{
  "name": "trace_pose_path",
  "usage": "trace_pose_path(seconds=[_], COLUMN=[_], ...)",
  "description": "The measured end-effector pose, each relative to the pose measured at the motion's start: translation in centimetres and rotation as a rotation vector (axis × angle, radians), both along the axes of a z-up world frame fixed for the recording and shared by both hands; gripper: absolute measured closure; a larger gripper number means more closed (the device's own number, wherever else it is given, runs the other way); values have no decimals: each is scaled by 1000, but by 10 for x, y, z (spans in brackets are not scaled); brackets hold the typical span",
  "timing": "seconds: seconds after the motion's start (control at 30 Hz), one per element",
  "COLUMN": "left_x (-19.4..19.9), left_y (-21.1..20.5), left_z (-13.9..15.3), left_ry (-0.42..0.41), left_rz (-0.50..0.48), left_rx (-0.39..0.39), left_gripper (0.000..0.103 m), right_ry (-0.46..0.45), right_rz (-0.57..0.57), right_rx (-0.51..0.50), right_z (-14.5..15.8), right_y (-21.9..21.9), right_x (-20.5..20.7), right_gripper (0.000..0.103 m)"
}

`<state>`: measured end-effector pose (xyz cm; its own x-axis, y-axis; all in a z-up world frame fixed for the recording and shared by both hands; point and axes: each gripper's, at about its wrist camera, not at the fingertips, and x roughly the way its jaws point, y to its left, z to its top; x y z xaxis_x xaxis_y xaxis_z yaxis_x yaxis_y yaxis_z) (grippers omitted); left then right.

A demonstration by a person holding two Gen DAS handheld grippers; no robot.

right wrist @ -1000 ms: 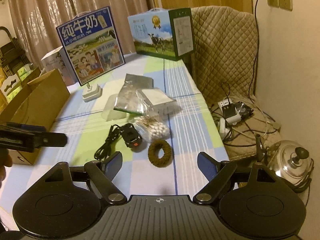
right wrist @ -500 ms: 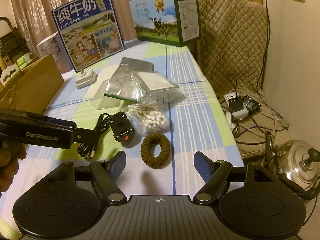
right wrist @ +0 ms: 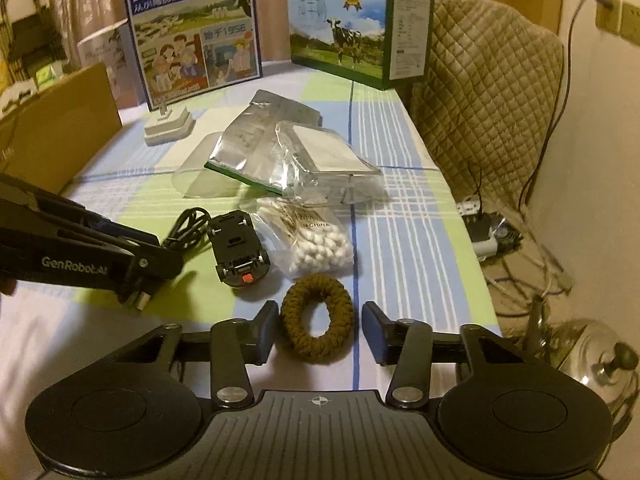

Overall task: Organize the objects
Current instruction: 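Grasp the black cable with the left tool while the right tool grasps the brown hair tie, then carry the cable with the left tool while the right tool carries the hair tie to the cardboard box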

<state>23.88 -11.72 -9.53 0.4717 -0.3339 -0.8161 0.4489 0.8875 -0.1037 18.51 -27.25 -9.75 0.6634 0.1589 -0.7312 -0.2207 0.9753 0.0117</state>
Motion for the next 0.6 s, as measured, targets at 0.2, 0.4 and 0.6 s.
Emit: trace_pose_path(seconds=[0.2,0.4,0.6], left_x=[-4,-14,-31], left_y=[10,26,41], left_z=[1,12,34], left_ry=[12,19,0], left_rz=[16,52,92], left_rx=[7,7,4], left_gripper=[92,92,92], right_ry=[3,-8,-37], right_rz=[-12,-26,-38], right_rx=[1,30,59], right_z=[2,18,46], right_y=[-1,-3,-1], right_x=[-1,-8,-21], right_gripper=[86,87,87])
